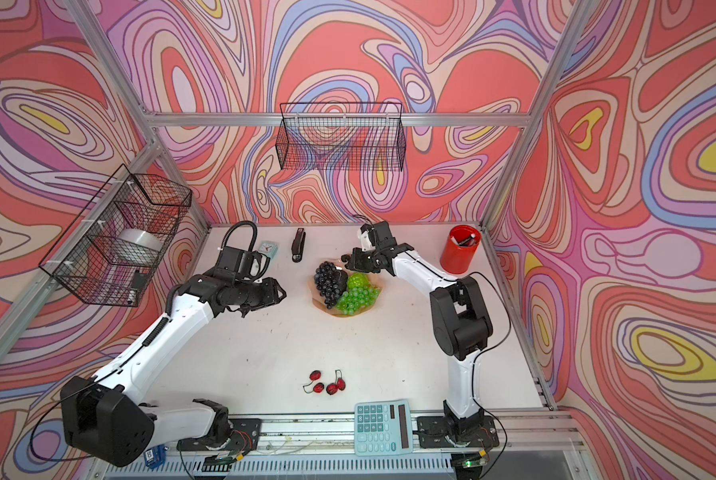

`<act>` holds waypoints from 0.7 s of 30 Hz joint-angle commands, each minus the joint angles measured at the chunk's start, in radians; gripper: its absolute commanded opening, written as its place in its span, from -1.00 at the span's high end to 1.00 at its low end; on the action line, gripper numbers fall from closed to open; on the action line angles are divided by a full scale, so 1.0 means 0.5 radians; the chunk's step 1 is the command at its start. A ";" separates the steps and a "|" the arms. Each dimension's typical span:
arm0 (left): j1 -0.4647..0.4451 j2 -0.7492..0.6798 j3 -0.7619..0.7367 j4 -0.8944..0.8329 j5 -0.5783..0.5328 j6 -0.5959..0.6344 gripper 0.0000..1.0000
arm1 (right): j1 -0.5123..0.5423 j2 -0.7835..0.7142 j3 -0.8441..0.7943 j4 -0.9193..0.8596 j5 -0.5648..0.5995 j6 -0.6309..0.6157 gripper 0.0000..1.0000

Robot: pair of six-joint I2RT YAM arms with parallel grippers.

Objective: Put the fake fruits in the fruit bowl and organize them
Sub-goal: 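Lift the dark cherries with the right gripper and carry them over the bowl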

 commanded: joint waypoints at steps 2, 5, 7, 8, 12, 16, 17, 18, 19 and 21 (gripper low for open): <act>0.010 -0.075 -0.041 0.000 -0.054 0.004 0.04 | -0.003 0.098 0.080 0.023 -0.020 0.003 1.00; 0.009 -0.086 -0.065 0.004 -0.055 0.002 0.04 | -0.003 0.119 0.097 0.011 -0.049 0.018 1.00; 0.008 -0.092 -0.082 0.014 -0.049 0.002 0.04 | -0.003 0.125 0.086 0.006 -0.038 0.025 1.00; 0.008 -0.093 -0.090 0.022 -0.053 -0.003 0.04 | -0.003 0.124 0.079 0.007 -0.026 0.032 1.00; 0.008 -0.102 -0.126 0.051 -0.052 -0.024 0.04 | -0.003 0.140 0.073 0.007 0.003 0.042 1.00; 0.009 -0.111 -0.145 0.054 -0.051 -0.026 0.04 | -0.004 0.189 0.115 -0.025 -0.022 0.032 1.00; 0.010 -0.109 -0.145 0.050 -0.051 -0.024 0.04 | -0.004 0.199 0.126 -0.041 -0.030 0.027 1.00; 0.009 -0.109 -0.146 0.044 -0.052 -0.018 0.03 | -0.005 0.211 0.135 -0.060 -0.028 0.025 0.99; 0.010 -0.106 -0.145 0.036 -0.056 -0.011 0.03 | -0.004 0.212 0.136 -0.063 -0.025 0.023 0.99; 0.009 -0.095 -0.125 0.022 -0.072 0.013 0.03 | -0.004 0.217 0.131 -0.069 -0.012 0.018 0.98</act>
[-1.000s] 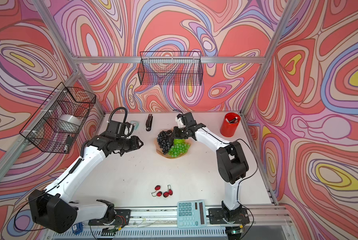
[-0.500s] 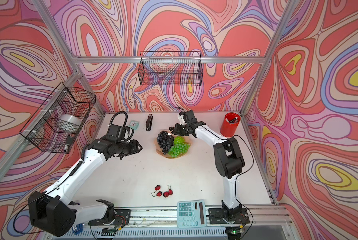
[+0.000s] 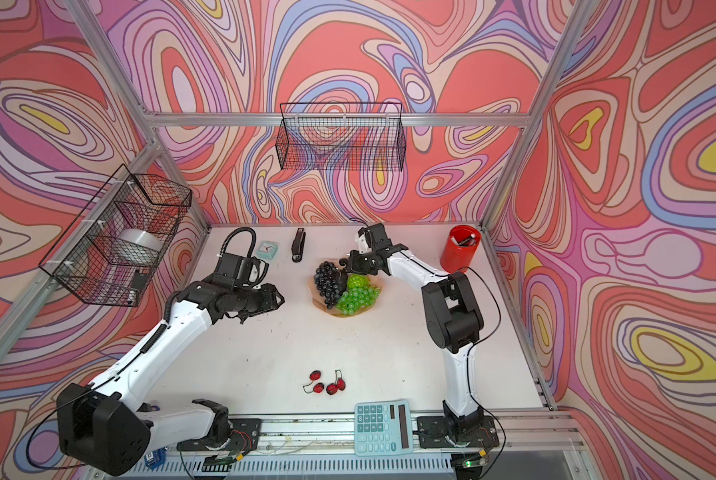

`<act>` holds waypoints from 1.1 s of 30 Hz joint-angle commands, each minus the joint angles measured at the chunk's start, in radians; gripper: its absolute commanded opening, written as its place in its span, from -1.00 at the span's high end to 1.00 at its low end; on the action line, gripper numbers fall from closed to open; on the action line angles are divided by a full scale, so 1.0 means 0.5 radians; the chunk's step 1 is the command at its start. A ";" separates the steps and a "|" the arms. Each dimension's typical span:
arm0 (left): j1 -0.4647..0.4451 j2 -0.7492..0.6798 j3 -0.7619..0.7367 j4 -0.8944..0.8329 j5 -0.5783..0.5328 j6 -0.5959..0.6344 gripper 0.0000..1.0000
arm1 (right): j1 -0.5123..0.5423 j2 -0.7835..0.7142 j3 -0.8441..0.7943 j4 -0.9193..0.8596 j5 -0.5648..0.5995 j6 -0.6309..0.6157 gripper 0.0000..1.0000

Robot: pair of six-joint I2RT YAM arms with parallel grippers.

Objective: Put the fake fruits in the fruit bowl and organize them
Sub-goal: 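Lift the dark cherries with the right gripper and carry them over the bowl, then lower the dark cherries into the bowl beside the avocado and release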

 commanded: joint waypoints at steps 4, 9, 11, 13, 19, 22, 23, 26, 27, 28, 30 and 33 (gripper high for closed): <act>0.008 -0.001 0.043 -0.023 -0.070 0.042 0.03 | -0.004 0.063 0.078 -0.075 0.006 -0.038 0.93; 0.010 0.003 0.066 -0.038 -0.070 0.054 0.01 | -0.004 0.043 0.089 -0.097 0.037 -0.071 0.75; 0.008 0.012 0.081 -0.056 -0.067 0.065 -0.05 | -0.006 0.035 0.093 -0.111 0.043 -0.087 0.64; 0.008 0.022 0.098 -0.077 -0.071 0.072 -0.07 | -0.005 0.023 0.097 -0.116 0.055 -0.105 0.59; 0.009 0.029 0.127 -0.122 -0.061 0.081 -0.06 | -0.002 -0.043 0.151 -0.205 0.144 -0.195 0.45; 0.009 0.041 0.118 -0.156 0.005 0.091 -0.06 | -0.001 -0.126 0.154 -0.263 0.222 -0.254 0.27; 0.008 0.051 0.114 -0.171 0.036 0.094 -0.06 | -0.001 -0.150 0.156 -0.288 0.255 -0.274 0.25; 0.009 0.091 0.105 -0.200 0.126 0.101 -0.05 | -0.001 -0.215 0.120 -0.285 0.238 -0.292 0.26; 0.009 0.104 0.105 -0.206 0.135 0.101 -0.05 | -0.001 -0.223 0.108 -0.275 0.201 -0.292 0.27; 0.009 0.112 0.105 -0.206 0.134 0.102 -0.05 | -0.002 -0.222 0.100 -0.265 0.150 -0.286 0.30; 0.008 0.126 0.106 -0.204 0.129 0.101 -0.05 | -0.001 -0.207 0.095 -0.249 0.065 -0.270 0.33; 0.010 0.136 0.111 -0.192 0.135 0.080 -0.04 | 0.014 -0.177 0.113 -0.253 0.034 -0.267 0.33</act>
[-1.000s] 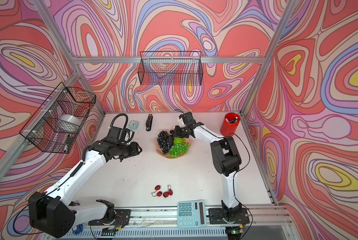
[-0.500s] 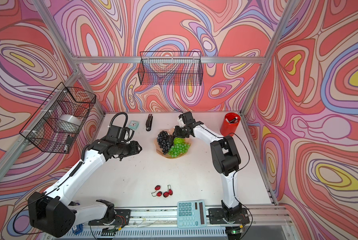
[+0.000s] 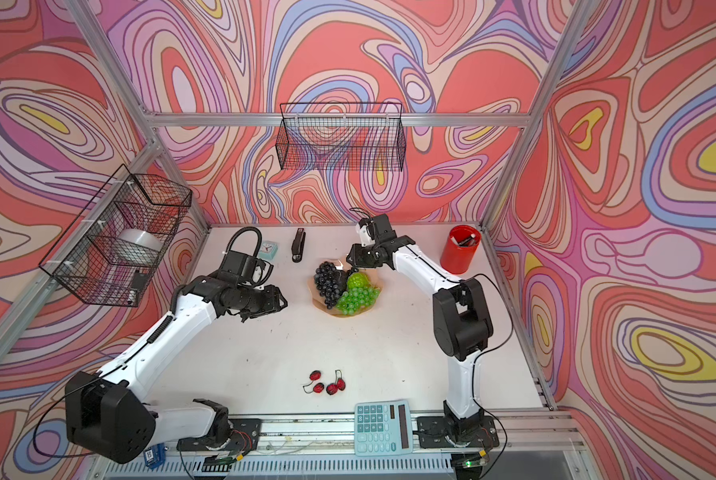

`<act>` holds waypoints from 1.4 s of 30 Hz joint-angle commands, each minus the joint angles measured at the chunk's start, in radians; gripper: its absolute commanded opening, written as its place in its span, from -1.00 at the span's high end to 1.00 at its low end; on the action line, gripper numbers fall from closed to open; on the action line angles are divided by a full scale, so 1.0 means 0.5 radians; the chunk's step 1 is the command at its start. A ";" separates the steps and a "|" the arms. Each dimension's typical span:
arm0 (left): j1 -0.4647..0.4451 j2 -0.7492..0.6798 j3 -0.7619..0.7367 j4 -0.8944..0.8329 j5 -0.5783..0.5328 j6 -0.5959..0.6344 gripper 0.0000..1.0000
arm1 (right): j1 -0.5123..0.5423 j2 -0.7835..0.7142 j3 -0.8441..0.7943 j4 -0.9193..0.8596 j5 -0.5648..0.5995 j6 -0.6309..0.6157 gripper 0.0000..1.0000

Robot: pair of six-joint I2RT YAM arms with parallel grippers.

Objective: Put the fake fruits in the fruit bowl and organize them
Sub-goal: 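Lower the dark cherries into the bowl beside the avocado and release, then move the left gripper down to the red cherries near the calculator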

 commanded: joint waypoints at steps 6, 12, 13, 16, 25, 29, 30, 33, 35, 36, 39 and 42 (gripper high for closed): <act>0.007 0.015 0.004 -0.082 0.091 -0.003 -0.04 | 0.042 0.002 0.114 -0.114 -0.044 -0.065 0.32; -0.129 0.001 -0.176 -0.105 0.306 -0.068 -0.44 | 0.135 -0.183 0.009 -0.047 0.022 -0.061 0.30; -0.185 -0.013 -0.216 -0.105 0.295 -0.090 -0.48 | 0.161 -0.212 -0.030 -0.029 0.043 -0.056 0.30; -0.370 -0.028 -0.353 -0.086 0.319 -0.185 -0.45 | 0.262 -0.346 -0.241 0.135 0.143 -0.030 0.28; -0.781 -0.038 -0.711 0.060 0.358 -0.456 -0.30 | 0.341 -0.557 -0.660 0.441 0.230 0.114 0.27; -0.838 -0.044 -0.831 0.274 0.488 -0.583 -0.19 | 0.341 -0.532 -0.665 0.442 0.227 0.123 0.27; -0.849 -0.041 -0.851 0.316 0.511 -0.605 -0.16 | 0.341 -0.528 -0.666 0.454 0.218 0.132 0.27; -0.870 0.000 -0.902 0.408 0.542 -0.632 -0.03 | 0.345 -0.514 -0.675 0.501 0.207 0.147 0.28; -0.873 0.029 -0.909 0.419 0.534 -0.634 0.09 | 0.346 -0.501 -0.663 0.503 0.201 0.150 0.28; -0.871 0.036 -0.912 0.424 0.539 -0.635 0.14 | 0.346 -0.498 -0.660 0.500 0.197 0.148 0.29; -0.872 0.029 -0.945 0.447 0.548 -0.671 0.29 | 0.347 -0.494 -0.662 0.507 0.194 0.151 0.29; -0.873 0.006 -0.973 0.446 0.548 -0.690 0.39 | 0.345 -0.488 -0.674 0.514 0.197 0.156 0.29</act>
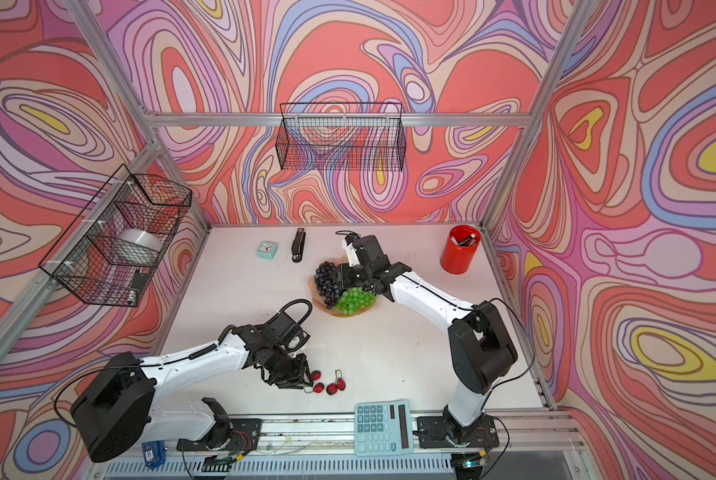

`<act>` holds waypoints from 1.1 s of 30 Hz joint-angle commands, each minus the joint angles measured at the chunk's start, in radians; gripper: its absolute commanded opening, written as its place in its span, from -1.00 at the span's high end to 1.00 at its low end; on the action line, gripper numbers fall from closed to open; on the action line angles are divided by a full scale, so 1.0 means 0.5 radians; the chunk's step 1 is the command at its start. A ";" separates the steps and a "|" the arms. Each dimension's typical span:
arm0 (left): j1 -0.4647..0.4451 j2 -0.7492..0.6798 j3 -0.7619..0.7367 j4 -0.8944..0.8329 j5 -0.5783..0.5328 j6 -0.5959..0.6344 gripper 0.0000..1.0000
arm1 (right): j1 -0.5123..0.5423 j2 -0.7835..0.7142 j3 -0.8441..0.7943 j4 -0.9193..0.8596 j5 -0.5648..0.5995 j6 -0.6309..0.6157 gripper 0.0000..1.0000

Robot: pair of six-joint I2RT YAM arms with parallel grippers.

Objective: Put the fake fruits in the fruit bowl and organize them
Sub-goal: 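Move the left gripper down to the red cherries near the calculator, then close the left gripper on the stem of one red cherry pair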

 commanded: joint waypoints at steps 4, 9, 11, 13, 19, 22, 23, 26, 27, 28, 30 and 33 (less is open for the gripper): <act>-0.009 -0.003 -0.024 0.011 0.004 -0.059 0.48 | 0.002 0.032 -0.026 0.075 -0.015 0.032 0.30; -0.008 0.008 -0.014 -0.018 -0.041 -0.050 0.70 | 0.002 0.032 -0.047 0.084 -0.012 0.037 0.30; -0.008 0.007 -0.011 -0.015 -0.044 -0.055 0.79 | 0.003 0.033 -0.049 0.084 -0.013 0.038 0.30; -0.009 0.001 -0.006 -0.023 -0.038 -0.056 0.89 | 0.002 0.035 -0.049 0.084 -0.015 0.039 0.31; -0.010 -0.057 0.085 -0.203 -0.128 0.016 0.96 | 0.003 0.032 -0.001 0.047 0.009 0.011 0.30; -0.007 -0.104 0.162 -0.299 -0.171 0.037 0.98 | 0.003 0.017 0.011 0.031 0.024 -0.001 0.31; -0.007 -0.123 0.192 -0.338 -0.173 0.050 0.98 | 0.002 0.009 0.009 0.029 0.027 -0.002 0.31; -0.004 -0.190 0.331 -0.516 -0.213 0.145 0.98 | 0.002 -0.031 -0.026 0.017 0.045 -0.016 0.31; 0.005 -0.193 0.413 -0.576 -0.239 0.187 0.98 | 0.003 -0.044 -0.040 0.008 0.056 -0.028 0.31; 0.028 -0.181 0.486 -0.620 -0.257 0.223 0.98 | 0.002 -0.059 -0.056 -0.001 0.068 -0.038 0.31; 0.077 -0.148 0.608 -0.630 -0.252 0.258 0.98 | 0.002 -0.083 -0.075 -0.030 0.093 -0.075 0.30; 0.152 -0.046 0.793 -0.560 -0.181 0.266 0.98 | 0.002 -0.134 -0.054 -0.127 0.149 -0.146 0.28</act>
